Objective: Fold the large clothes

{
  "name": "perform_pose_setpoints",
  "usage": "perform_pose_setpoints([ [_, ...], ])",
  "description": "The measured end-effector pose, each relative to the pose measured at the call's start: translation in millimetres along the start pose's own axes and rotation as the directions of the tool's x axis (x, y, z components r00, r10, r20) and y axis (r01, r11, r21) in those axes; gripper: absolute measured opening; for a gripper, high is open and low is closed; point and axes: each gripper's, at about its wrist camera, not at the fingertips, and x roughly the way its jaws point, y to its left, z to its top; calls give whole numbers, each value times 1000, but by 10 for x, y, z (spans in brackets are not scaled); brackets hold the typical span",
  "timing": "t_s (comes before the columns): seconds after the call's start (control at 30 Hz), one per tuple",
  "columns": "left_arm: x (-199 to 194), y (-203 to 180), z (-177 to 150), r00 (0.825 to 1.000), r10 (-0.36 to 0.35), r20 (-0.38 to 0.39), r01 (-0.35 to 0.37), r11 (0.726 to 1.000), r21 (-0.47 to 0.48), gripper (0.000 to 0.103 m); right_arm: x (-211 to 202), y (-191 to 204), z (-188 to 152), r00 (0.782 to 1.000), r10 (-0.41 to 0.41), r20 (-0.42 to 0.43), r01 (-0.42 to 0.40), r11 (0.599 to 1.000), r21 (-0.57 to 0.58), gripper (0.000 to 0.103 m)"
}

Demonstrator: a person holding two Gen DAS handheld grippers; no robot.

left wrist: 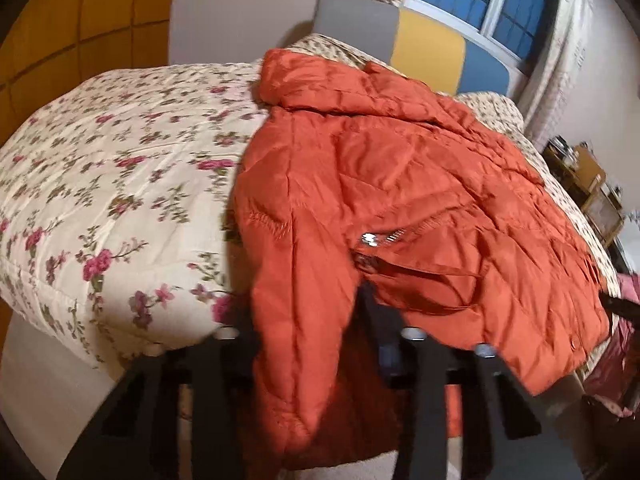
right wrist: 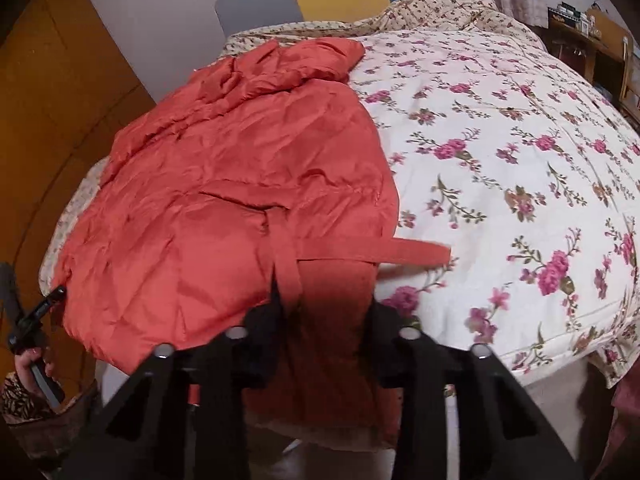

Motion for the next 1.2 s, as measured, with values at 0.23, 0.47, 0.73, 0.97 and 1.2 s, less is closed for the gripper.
perform_pose_setpoints([
  [0.23, -295, -182, 43, 997, -33, 67, 29, 998, 55, 11, -262, 2, 102, 989, 132, 63, -131, 991, -7, 11],
  [0.47, -792, -220, 133, 982, -119, 146, 114, 993, 41, 11, -657, 81, 232, 947, 291, 134, -291, 956, -14, 10],
  [0.73, -802, -81, 632, 964, -178, 199, 194, 979, -59, 11, -584, 134, 812, 912, 345, 221, -362, 932, 37, 10],
  [0.97, -624, -85, 1128, 958, -186, 220, 207, 975, -76, 11, -376, 125, 1296, 899, 362, 245, -391, 917, 79, 10],
  [1.2, -342, 23, 1470, 956, -192, 221, 221, 969, -113, 11, -112, 44, 1669, 901, 357, 247, -398, 907, 138, 10],
])
